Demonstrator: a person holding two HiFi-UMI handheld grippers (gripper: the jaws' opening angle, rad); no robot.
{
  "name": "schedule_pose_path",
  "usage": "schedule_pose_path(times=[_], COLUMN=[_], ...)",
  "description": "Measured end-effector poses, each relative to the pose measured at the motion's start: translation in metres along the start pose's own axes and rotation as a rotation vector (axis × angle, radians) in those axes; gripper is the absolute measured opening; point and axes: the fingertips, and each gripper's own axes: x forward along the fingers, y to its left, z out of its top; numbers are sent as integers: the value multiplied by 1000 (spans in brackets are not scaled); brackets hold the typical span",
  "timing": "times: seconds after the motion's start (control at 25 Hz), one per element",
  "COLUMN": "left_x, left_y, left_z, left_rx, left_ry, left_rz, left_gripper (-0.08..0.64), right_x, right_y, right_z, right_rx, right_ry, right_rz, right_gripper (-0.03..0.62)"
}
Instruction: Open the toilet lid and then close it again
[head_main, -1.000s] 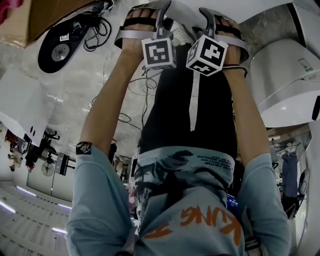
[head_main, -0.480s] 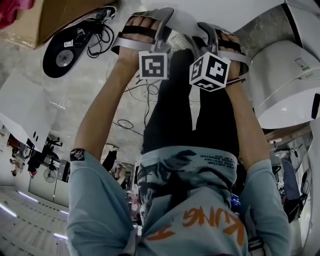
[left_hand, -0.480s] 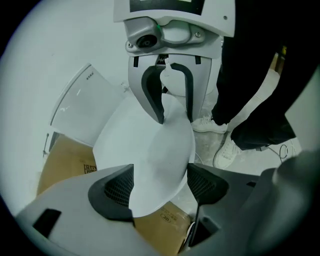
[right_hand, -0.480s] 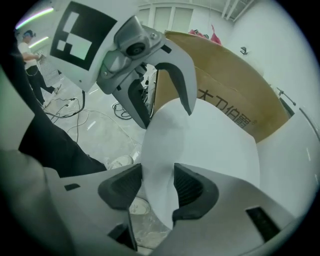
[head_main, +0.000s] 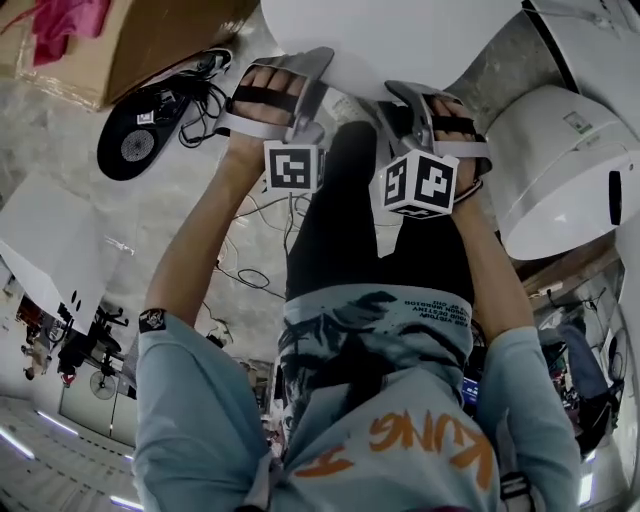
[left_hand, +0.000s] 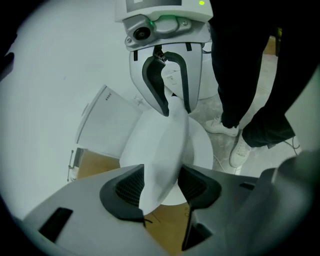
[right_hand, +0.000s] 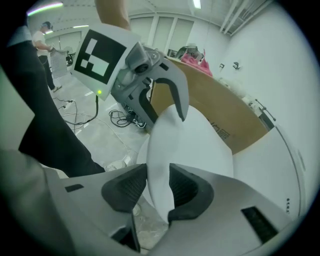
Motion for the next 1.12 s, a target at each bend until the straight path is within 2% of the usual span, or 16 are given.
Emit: schedule_pose_path(times=[0.12,0.28,0.52,0.76,1.0,1.12], left_x=[-18,-43,-66,-68,-56,-42], left_y=[26,69,148,222,284,313], left_z=[12,34,69,103,134,152], left_rx=[5,-30,-15,28,87,149], left_ry=[-19,-29,-76,-108,-111,-102], left_rz=[89,136,229,223,201,178], left_gripper=[176,172,114,121,133,137], right_x=[-27,-70,-131,-169,-201,-213], right_y=[-17,-43,-101,-160,-221,-254], right_z=[6,11,15,7,-8,-21], right_rx=[25,26,26,116,204,260], right_ry=[-10,-22,-23,-4,-14,-33], right_rz=[-56,-121,-241,-378,-485,-517], right_gripper=[155,153,130,61,54,48])
